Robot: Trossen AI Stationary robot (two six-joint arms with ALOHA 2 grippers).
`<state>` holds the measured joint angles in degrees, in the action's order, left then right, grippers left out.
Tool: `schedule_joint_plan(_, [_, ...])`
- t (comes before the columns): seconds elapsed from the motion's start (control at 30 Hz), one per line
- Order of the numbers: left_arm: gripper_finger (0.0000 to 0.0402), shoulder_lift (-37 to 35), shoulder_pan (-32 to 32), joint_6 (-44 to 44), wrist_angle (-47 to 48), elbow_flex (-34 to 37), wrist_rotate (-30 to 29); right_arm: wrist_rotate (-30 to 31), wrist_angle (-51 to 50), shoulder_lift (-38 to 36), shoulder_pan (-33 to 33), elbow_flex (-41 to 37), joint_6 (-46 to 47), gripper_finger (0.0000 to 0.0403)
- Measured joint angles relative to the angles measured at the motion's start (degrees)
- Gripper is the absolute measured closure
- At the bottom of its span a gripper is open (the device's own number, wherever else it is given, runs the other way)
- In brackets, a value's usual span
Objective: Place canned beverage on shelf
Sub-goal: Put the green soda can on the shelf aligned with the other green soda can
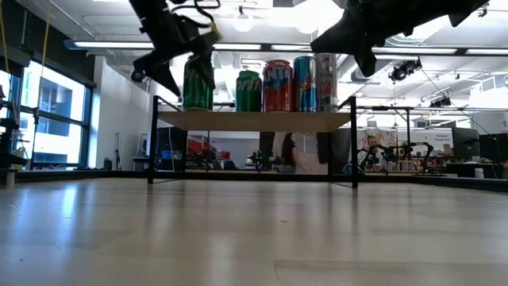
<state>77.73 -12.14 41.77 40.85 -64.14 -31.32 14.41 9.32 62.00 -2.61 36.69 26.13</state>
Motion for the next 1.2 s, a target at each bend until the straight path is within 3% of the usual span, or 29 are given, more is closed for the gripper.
schedule_joint_plan(0.47, [0.0007,3.31,-0.22,6.13,-3.82,0.0,-5.11,-1.33,1.21,-0.2,0.0,0.0,0.0,0.0403])
schedule_joint_plan(0.73, [0.0007,3.29,-0.22,6.23,-4.16,0.0,-11.44,-1.33,1.21,-0.2,-0.02,0.0,-0.46,0.0403])
schedule_joint_plan(0.9, [0.001,3.27,-0.24,6.19,-7.21,0.0,-12.04,-1.33,1.16,-0.2,-0.01,0.0,-0.5,0.0403])
schedule_joint_plan(1.2, [0.0088,3.27,-0.22,6.15,-8.08,-0.02,-10.94,-1.33,1.12,-0.22,-0.02,0.0,-0.46,0.0403])
